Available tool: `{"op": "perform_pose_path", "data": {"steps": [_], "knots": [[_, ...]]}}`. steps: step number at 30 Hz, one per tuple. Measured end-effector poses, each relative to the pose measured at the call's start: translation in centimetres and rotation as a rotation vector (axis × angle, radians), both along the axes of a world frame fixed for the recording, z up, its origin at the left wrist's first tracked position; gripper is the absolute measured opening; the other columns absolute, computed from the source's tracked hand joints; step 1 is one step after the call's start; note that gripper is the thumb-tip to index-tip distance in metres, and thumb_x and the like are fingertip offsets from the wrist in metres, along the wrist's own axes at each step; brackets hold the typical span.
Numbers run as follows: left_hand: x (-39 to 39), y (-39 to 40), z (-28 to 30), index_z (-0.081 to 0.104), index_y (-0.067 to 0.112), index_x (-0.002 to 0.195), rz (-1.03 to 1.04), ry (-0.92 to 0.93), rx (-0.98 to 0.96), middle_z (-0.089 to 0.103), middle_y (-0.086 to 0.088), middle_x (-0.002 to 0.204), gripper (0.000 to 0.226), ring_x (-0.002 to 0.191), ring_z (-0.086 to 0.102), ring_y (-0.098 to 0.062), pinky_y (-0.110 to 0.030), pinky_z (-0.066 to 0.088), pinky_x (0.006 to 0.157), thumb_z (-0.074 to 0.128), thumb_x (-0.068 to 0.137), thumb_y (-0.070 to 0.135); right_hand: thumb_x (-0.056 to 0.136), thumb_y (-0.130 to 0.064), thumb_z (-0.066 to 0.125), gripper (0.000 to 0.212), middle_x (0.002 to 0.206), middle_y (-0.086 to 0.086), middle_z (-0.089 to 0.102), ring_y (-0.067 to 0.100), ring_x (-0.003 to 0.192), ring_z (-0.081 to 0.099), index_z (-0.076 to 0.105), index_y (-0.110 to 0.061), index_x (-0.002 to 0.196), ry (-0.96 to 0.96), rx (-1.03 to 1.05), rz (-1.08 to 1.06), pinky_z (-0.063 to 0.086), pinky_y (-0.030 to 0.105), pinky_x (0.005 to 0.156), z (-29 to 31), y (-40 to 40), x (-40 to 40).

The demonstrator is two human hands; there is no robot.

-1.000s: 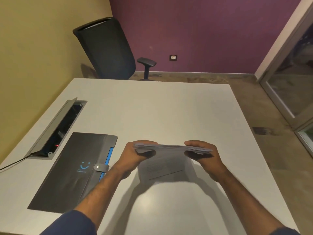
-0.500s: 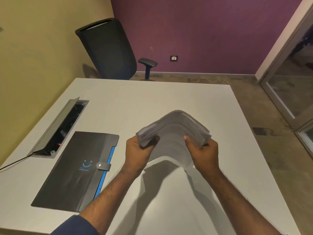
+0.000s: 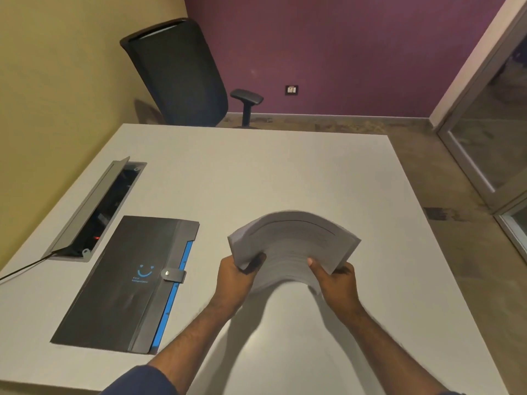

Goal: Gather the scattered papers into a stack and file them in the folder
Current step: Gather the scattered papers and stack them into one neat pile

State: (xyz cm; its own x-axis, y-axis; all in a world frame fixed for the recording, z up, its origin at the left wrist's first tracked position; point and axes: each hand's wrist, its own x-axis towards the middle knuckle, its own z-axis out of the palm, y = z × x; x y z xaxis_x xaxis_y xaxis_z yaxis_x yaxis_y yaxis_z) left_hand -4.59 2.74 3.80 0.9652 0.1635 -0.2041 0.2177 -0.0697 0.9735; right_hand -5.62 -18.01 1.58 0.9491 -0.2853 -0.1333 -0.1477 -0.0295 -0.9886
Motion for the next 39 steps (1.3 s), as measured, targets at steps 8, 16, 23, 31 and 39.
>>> {"op": "perform_pose_path", "data": {"steps": [8, 16, 23, 31, 39], "knots": [[1.8, 1.2, 1.4, 0.070, 0.024, 0.095, 0.098, -0.004, -0.107, 0.077, 0.010, 0.084, 0.016, 0.078, 0.073, -0.005, -0.016, 0.056, 0.059, 0.074, 0.085, 0.036, 0.076, -0.032, 0.083, 0.055, 0.113, -0.007, 0.070, 0.012, 0.102, 0.068, 0.059, -0.020, 0.124, 0.085, 0.006, -0.067, 0.056, 0.027, 0.081, -0.7, -1.4, 0.1], [1.9, 0.5, 1.6, 0.071, 0.017, 0.107, 0.252, 0.232, -0.550, 0.078, -0.002, 0.103, 0.017, 0.097, 0.073, -0.023, -0.040, 0.058, 0.085, 0.068, 0.092, 0.025, 0.086, -0.014, 0.069, 0.046, 0.131, 0.010, 0.065, 0.030, 0.120, 0.062, 0.061, -0.022, 0.130, 0.206, 0.888, 0.156, 0.053, 0.047, 0.094, -0.8, 2.0, -0.8], [1.0, 1.6, -0.1, 0.081, 0.010, 0.094, 0.155, 0.451, -0.777, 0.075, -0.016, 0.112, 0.015, 0.103, 0.072, -0.032, -0.048, 0.056, 0.093, 0.067, 0.092, 0.014, 0.089, 0.003, 0.062, 0.042, 0.124, 0.016, 0.068, 0.032, 0.112, 0.067, 0.059, -0.007, 0.129, 0.222, 0.707, 0.135, 0.058, 0.047, 0.087, 1.2, 0.7, 0.7], [3.4, 9.1, 0.6, 0.073, 0.003, 0.111, 0.104, 0.450, -0.787, 0.065, -0.019, 0.129, 0.029, 0.105, 0.068, -0.031, -0.044, 0.055, 0.093, 0.063, 0.091, 0.021, 0.086, -0.002, 0.065, 0.046, 0.128, 0.018, 0.065, 0.037, 0.116, 0.064, 0.060, -0.007, 0.131, 0.343, 0.638, 0.263, 0.055, 0.052, 0.090, 1.6, -5.2, 1.5], [4.8, 9.0, 1.7, 0.078, 0.007, 0.096, -0.196, 0.653, -0.591, 0.073, -0.010, 0.102, 0.036, 0.093, 0.071, -0.035, -0.049, 0.058, 0.079, 0.083, 0.072, 0.033, 0.079, -0.011, 0.076, 0.051, 0.129, 0.021, 0.064, 0.041, 0.117, 0.062, 0.063, -0.008, 0.128, 0.442, 0.482, 0.530, 0.053, 0.054, 0.092, 2.6, -6.9, 2.7]]}}
